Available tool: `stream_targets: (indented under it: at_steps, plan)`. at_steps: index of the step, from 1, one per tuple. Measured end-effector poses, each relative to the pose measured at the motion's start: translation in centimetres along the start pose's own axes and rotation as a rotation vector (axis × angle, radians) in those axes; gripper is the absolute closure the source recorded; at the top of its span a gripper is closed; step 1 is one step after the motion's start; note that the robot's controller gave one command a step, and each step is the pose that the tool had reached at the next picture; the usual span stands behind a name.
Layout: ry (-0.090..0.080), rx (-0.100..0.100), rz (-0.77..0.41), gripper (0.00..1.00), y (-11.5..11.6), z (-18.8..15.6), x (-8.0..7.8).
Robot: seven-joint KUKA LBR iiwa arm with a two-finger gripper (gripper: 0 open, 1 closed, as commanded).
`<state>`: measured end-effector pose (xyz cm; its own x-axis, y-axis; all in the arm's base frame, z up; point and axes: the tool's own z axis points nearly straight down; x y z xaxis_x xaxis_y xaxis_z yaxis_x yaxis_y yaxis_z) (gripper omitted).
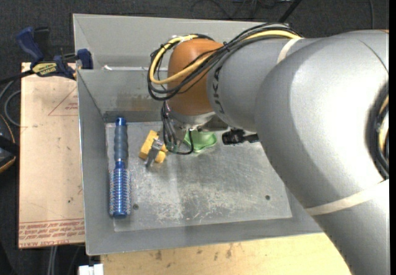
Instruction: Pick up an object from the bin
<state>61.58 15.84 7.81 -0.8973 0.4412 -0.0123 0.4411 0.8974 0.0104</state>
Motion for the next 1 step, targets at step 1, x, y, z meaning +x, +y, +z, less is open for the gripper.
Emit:
stream_targets:
  at_steps: [1]
  plan:
    - [0.005,0.002,-0.018,1.00,1.22,-14.54,1.52]
